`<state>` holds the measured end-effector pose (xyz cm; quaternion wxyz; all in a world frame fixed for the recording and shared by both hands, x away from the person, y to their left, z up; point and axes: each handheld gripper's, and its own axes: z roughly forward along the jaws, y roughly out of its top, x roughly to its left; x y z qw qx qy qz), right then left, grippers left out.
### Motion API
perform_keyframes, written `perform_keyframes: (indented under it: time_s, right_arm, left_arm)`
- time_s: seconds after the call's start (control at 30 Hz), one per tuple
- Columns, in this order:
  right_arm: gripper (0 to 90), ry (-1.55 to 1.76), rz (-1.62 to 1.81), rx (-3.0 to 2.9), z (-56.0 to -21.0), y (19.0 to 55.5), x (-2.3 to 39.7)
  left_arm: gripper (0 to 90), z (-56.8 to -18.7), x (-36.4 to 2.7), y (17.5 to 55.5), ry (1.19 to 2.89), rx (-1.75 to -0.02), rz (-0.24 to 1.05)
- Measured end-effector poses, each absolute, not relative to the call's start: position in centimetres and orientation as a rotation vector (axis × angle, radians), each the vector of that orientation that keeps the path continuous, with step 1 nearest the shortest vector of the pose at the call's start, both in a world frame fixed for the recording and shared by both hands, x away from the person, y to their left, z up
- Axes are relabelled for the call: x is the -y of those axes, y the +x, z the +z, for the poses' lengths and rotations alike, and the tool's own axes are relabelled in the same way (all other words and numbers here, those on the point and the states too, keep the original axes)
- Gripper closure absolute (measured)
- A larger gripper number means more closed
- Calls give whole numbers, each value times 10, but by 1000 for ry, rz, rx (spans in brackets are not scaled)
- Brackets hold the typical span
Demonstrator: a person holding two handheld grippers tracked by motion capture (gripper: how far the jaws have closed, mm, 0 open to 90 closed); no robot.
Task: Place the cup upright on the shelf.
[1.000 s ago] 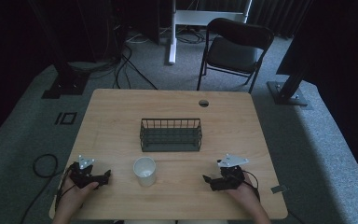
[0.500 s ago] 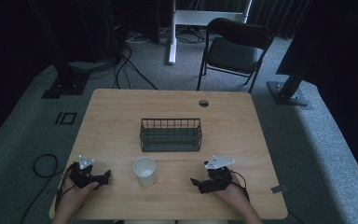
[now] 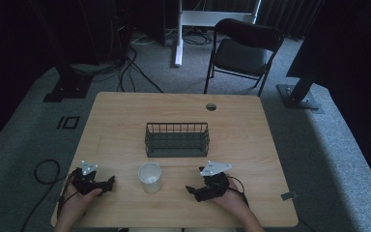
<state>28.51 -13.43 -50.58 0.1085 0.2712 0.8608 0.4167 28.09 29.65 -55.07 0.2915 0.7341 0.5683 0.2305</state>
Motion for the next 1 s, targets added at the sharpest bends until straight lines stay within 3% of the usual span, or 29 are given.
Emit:
perform_keyframes:
  time_s: [1.0]
  right_arm:
    - [130, 627, 1300, -2612, -503, 289, 66]
  left_arm:
    - [23, -551, -296, 281, 1955, -1516, 615]
